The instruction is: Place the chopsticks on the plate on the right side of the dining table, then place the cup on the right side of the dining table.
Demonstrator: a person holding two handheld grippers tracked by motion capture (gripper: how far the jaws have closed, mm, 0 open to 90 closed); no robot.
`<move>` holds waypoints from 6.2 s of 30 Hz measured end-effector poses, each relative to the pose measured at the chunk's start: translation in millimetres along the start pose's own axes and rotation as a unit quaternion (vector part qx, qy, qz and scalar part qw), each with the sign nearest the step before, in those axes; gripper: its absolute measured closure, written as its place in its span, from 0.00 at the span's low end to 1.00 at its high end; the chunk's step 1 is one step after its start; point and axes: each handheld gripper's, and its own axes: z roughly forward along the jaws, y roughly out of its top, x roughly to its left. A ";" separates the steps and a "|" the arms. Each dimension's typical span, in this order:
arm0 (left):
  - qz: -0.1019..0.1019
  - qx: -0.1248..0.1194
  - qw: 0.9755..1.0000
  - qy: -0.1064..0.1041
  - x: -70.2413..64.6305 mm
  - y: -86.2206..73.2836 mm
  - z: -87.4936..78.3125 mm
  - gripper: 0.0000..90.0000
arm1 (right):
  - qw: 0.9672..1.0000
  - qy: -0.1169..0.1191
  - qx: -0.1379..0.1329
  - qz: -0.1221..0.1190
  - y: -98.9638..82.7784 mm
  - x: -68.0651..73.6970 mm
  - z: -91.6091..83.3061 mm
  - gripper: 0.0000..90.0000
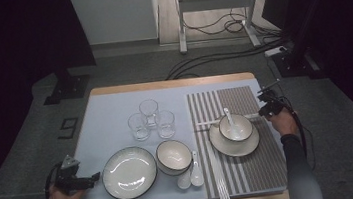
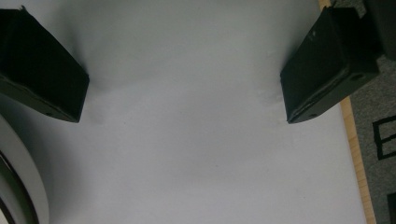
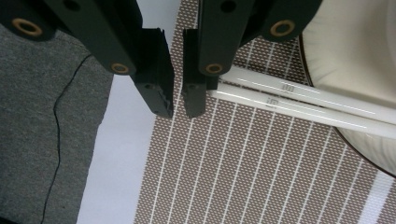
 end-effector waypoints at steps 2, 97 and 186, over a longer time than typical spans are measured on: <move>0.000 0.000 1.000 0.000 0.0 0.0 0.0 0.01 | 1.000 0.000 -0.003 0.000 0.7 0.4 -0.4 0.91; 0.002 0.000 1.000 0.001 -0.3 -0.3 -0.6 0.01 | 0.990 0.068 -0.109 -0.061 -148.0 90.7 -57.1 0.00; 0.002 0.000 1.000 0.001 -0.6 -0.4 -0.6 0.01 | 0.982 0.113 -0.132 -0.076 -152.8 104.6 -78.2 0.02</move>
